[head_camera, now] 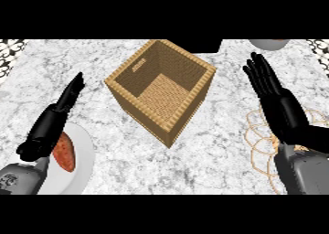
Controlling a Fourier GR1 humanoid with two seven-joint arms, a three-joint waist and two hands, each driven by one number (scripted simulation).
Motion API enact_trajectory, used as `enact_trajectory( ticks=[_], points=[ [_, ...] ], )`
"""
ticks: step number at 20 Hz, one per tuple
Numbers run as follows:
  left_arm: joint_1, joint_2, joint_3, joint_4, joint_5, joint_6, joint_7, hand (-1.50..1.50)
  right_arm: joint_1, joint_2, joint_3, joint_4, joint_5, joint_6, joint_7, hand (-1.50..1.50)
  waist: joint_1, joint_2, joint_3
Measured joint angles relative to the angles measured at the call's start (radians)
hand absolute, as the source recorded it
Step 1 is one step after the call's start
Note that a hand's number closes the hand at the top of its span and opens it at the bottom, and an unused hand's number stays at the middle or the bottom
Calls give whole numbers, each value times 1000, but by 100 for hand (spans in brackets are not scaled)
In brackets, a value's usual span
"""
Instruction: Pick the squash from the placemat and place it in the basket
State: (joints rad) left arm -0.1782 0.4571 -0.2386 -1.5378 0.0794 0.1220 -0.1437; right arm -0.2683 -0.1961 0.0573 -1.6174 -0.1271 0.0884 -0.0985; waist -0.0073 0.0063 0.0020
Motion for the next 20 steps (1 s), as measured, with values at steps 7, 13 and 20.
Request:
enact_trajectory(
  ticks=[7,13,20],
  points=[
    [-10,28,54,2,-11,26,33,0,84,-81,61,10,-216,358,-56,150,-2,3,10],
    [-1,44,93,18,4,31,72,0,330,-231,142,-91,-374,720,-97,-150,-26,-9,3],
    [4,52,116,19,11,24,93,0,351,-433,-152,-286,-284,714,-148,-150,-35,-16,-1]
  ],
)
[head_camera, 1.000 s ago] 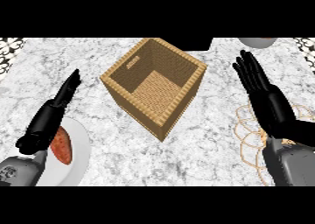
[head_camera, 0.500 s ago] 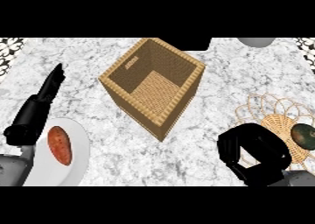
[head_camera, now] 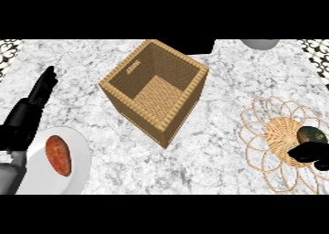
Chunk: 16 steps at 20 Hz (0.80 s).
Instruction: Pick the squash from the placemat and place it in the basket
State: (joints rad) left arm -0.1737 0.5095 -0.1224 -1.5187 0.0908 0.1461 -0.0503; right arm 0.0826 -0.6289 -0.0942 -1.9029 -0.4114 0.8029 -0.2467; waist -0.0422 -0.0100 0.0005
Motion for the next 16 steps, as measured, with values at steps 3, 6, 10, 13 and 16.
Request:
enact_trajectory(
  ticks=[3,6,10,13,16],
  points=[
    [-1,-4,-4,-1,-1,-5,2,0,-65,-103,-115,-41,92,-8,7,-150,9,0,-1],
    [-3,-3,-7,-6,0,-15,0,0,-137,-237,-192,-64,183,21,13,-150,28,4,-1],
    [-17,-6,-9,-14,4,-25,5,0,-181,-403,-209,-109,307,66,8,-150,45,10,1],
    [-30,-14,-17,-22,2,-25,19,0,-191,-504,-187,-122,391,79,-12,-150,56,14,2],
    [-27,-20,-18,-15,-3,-29,6,0,-183,-573,-149,-114,478,64,-58,-150,63,17,3]
  ],
)
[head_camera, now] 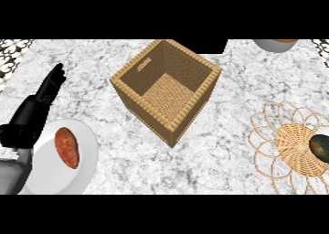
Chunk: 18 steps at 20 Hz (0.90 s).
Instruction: Pick the squash from the placemat and place it in the basket
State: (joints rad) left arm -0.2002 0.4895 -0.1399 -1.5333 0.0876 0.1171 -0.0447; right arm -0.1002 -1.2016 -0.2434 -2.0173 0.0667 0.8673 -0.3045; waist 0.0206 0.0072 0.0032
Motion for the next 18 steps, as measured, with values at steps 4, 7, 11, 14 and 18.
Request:
enact_trajectory(
  ticks=[4,7,11,14,18],
  points=[
    [2,-4,2,-1,-5,-5,-7,0,30,-58,88,25,151,-69,-80,-150,7,3,1],
    [-12,-5,10,8,-5,-12,-3,0,52,-107,137,92,247,-149,-178,-150,6,3,0],
    [-23,-14,3,4,-18,-15,16,0,65,-132,244,182,365,-271,-287,-150,13,4,0],
    [-17,-24,2,-9,-27,-13,24,0,54,-127,322,256,444,-351,-357,-150,15,3,-1],
    [-23,-21,25,9,-21,-36,7,0,12,-107,420,375,562,-441,-431,-150,19,4,-2]
  ],
)
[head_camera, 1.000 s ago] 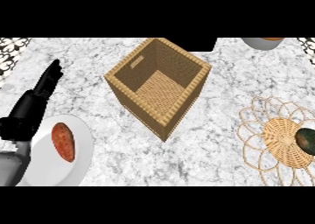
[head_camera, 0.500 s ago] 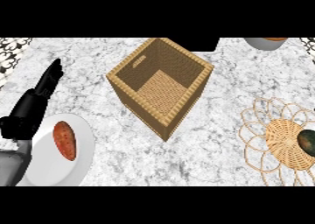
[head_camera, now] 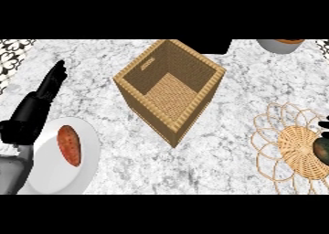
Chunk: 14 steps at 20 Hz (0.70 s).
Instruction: Pick the squash from the placemat and place it in the basket
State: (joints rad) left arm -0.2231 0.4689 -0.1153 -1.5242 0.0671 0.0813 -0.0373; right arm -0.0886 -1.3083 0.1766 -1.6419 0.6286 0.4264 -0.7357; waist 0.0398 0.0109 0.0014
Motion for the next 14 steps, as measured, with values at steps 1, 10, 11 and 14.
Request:
enact_trajectory(
  ticks=[1,10,11,14],
  points=[
    [-11,-6,-5,3,-8,5,11,0,-10,7,24,38,32,-24,-21,-150,1,1,0],
    [-13,-27,18,-16,-36,-7,51,0,-154,167,170,293,270,-110,-93,-150,-14,-5,0],
    [-6,-30,21,-19,-40,-10,47,0,-175,192,179,329,290,-116,-97,-150,-15,-6,-1],
    [-1,-30,44,-1,-44,-28,24,0,-213,250,192,424,343,-153,-129,-150,-20,-6,-1]
  ],
)
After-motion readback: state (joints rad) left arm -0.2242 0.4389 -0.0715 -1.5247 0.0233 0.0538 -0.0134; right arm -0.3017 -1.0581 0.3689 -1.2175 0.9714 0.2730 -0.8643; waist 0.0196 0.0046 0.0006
